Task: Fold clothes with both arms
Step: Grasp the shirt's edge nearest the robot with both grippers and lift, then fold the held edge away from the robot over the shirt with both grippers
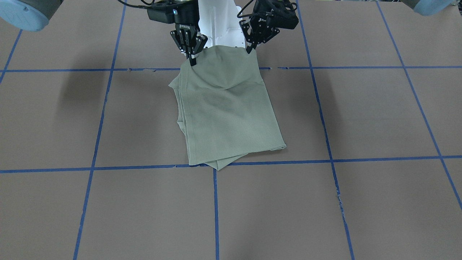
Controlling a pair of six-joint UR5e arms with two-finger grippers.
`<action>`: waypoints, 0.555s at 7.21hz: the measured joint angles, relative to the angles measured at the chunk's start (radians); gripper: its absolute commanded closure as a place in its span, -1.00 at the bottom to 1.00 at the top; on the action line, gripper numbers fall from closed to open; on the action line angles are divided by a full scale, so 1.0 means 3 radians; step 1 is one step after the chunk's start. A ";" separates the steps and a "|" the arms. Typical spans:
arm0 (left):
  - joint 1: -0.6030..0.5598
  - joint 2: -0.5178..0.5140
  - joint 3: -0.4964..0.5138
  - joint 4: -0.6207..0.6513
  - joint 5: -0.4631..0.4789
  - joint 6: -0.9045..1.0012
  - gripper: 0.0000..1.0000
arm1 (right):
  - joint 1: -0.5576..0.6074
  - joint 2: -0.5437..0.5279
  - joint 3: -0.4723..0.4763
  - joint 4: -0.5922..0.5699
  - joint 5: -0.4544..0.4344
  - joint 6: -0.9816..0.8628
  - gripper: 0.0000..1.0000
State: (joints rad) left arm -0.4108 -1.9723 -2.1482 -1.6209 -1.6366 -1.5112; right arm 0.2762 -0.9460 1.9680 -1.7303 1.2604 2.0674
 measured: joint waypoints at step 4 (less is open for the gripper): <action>-0.0385 -0.0152 0.0990 -0.0713 -0.0001 0.0332 1.00 | 0.0391 0.0555 -0.1010 0.0179 0.0258 -0.0210 1.00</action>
State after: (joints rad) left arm -0.5263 -2.0179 -1.8512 -1.8347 -1.6368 -1.4115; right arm 0.3934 -0.7794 1.6651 -1.6767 1.3379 2.0045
